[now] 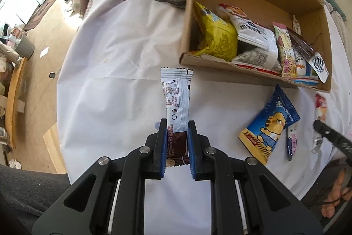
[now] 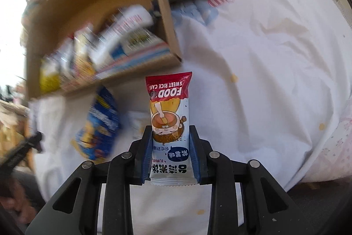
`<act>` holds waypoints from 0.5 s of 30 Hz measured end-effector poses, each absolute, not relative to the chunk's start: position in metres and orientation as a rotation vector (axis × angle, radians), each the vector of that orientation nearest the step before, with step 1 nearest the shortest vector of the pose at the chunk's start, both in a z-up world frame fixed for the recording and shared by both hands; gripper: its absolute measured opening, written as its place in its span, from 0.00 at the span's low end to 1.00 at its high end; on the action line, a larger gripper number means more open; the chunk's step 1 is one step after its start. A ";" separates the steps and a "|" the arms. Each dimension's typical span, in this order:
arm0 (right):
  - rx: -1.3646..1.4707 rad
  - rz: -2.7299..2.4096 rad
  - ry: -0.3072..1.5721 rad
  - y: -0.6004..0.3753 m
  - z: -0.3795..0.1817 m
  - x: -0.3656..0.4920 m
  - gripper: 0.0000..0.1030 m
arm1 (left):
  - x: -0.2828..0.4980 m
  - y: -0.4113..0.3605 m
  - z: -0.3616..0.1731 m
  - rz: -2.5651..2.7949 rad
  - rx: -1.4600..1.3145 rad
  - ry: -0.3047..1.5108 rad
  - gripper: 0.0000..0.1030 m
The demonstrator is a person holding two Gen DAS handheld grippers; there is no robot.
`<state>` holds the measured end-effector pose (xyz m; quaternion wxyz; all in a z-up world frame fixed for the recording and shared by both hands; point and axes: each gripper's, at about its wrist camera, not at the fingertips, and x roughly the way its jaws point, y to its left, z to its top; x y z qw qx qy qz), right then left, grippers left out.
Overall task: Organize snacks
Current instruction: 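Carry the wafer bar and rice cake packet over the box and lower them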
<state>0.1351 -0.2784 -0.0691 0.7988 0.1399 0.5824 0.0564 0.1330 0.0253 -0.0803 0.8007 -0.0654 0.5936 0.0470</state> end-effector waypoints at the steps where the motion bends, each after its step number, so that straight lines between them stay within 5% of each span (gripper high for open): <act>1: 0.317 0.150 1.239 -0.277 -0.063 0.134 0.32 | 0.133 0.027 -0.079 0.107 -0.142 1.266 0.13; 15: 0.329 0.537 1.117 -0.214 -0.027 0.105 0.32 | 0.104 0.025 -0.030 0.152 -0.083 1.050 0.13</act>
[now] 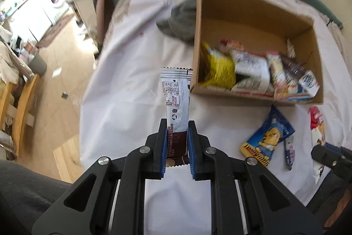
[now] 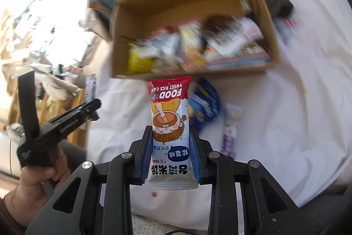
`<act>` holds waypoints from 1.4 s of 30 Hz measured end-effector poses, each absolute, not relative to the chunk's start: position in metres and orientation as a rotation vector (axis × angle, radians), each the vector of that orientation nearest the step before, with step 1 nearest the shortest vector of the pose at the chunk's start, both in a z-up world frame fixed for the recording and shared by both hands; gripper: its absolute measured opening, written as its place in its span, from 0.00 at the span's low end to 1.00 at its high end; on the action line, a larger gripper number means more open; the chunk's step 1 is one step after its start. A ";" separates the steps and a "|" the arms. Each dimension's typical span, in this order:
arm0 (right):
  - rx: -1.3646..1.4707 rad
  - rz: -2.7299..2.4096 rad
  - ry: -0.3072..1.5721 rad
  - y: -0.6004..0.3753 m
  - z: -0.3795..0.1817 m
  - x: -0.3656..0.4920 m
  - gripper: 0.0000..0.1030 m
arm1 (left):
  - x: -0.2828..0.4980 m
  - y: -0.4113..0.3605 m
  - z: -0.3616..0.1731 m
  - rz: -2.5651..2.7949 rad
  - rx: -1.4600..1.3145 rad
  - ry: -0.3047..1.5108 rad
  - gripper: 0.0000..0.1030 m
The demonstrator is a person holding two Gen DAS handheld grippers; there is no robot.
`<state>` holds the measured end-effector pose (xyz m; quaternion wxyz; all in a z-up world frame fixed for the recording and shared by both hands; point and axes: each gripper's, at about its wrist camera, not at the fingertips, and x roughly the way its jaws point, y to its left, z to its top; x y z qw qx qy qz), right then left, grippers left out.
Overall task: Organize snacks
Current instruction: 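Carry the wafer bar and rice cake packet over the box and lower them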
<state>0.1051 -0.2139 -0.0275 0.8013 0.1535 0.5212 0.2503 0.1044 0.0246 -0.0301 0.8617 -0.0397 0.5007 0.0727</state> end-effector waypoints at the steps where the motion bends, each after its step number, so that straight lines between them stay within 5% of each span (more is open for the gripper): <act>1: 0.349 0.556 1.085 -0.214 -0.019 0.105 0.32 | 0.101 0.025 -0.023 0.149 -0.087 1.022 0.13; 10: 0.536 0.484 0.885 -0.244 0.011 0.137 0.32 | 0.123 0.035 0.024 0.132 -0.122 0.916 0.13; 25: 0.482 0.420 0.845 -0.252 0.015 0.212 0.32 | 0.200 0.010 0.052 0.058 -0.067 0.858 0.13; 42: 0.465 0.384 1.013 -0.232 -0.044 0.248 0.32 | 0.236 -0.025 -0.016 0.003 -0.012 0.925 0.13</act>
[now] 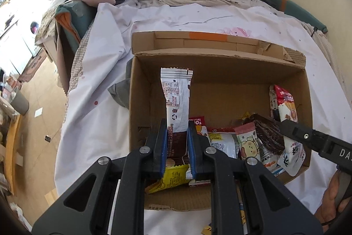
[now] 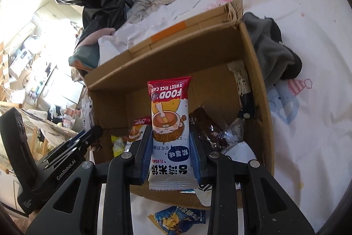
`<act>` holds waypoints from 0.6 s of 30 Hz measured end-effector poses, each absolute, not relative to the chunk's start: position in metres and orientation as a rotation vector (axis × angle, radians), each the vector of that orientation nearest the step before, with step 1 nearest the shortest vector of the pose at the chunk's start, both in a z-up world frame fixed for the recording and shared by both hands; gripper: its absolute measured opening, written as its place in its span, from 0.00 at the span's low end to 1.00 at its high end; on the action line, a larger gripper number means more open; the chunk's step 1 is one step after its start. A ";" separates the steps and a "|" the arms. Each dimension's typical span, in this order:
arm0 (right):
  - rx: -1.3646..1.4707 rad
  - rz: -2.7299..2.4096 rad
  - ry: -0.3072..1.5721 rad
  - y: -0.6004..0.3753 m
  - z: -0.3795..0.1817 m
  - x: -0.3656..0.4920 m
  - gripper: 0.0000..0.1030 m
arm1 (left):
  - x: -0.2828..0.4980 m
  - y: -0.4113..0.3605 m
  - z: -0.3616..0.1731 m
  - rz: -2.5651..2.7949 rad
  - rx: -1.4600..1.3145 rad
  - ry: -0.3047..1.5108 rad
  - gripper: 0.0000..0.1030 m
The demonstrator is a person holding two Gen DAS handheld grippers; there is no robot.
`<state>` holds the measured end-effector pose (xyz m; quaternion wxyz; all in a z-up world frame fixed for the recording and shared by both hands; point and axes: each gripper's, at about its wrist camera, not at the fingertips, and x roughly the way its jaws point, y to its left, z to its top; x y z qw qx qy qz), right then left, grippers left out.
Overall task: Organize snacks
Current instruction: 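Carry the wafer bar and rice cake packet over the box and lower them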
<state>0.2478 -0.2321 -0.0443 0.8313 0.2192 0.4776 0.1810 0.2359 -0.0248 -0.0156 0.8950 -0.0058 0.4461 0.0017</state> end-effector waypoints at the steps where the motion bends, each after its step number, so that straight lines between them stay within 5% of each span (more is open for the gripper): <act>1: 0.465 0.384 1.018 -0.231 -0.046 0.248 0.32 | 0.236 -0.026 -0.016 0.000 -0.011 0.924 0.13; 18: 0.459 0.393 1.036 -0.222 -0.050 0.249 0.34 | 0.238 -0.023 -0.023 0.004 -0.026 0.951 0.15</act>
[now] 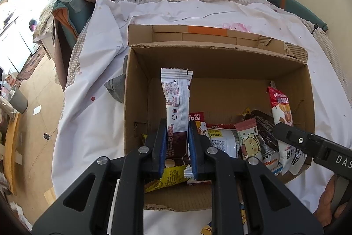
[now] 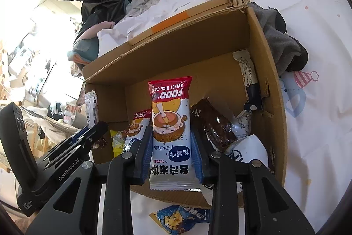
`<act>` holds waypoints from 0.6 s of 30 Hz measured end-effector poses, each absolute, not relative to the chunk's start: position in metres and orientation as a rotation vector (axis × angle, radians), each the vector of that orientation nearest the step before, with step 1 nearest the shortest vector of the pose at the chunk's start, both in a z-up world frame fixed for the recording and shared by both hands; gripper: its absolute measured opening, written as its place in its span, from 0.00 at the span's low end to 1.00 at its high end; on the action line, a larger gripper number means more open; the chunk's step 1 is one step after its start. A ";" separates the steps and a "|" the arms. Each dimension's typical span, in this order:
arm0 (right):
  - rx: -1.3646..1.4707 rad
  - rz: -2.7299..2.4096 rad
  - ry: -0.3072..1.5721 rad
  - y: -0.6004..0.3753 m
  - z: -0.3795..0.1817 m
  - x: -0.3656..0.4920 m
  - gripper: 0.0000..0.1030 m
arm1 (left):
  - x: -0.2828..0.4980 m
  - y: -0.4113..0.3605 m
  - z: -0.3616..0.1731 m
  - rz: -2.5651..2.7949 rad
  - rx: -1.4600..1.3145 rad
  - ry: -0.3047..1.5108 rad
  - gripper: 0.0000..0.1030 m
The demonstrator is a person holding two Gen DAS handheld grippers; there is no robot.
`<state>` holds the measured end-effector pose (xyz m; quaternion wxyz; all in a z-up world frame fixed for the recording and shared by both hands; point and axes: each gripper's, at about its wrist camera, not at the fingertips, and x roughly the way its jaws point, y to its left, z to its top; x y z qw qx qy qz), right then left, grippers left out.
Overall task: Organize snacks
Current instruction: 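Open both tools to drop the snacks into the box and withdraw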
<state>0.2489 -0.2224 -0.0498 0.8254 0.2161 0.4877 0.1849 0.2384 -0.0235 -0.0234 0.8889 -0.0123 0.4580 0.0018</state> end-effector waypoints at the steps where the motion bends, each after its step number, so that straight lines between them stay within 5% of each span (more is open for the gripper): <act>1: 0.463 0.394 1.032 -0.223 -0.049 0.249 0.34 | 0.238 -0.022 -0.023 0.006 -0.026 0.952 0.15; 4: 0.474 0.393 1.028 -0.224 -0.049 0.249 0.34 | 0.238 -0.021 -0.023 0.010 -0.033 0.952 0.16; 8: 0.492 0.388 1.027 -0.228 -0.049 0.248 0.39 | 0.236 -0.021 -0.019 0.019 -0.033 0.932 0.52; 12: 0.509 0.385 1.004 -0.231 -0.045 0.248 0.67 | 0.236 -0.018 -0.015 0.023 -0.039 0.913 0.73; 14: 0.513 0.373 0.990 -0.235 -0.043 0.247 0.77 | 0.237 -0.016 -0.016 0.029 -0.052 0.919 0.77; 18: 0.519 0.369 0.985 -0.237 -0.041 0.246 0.79 | 0.238 -0.010 -0.019 0.030 -0.090 0.942 0.78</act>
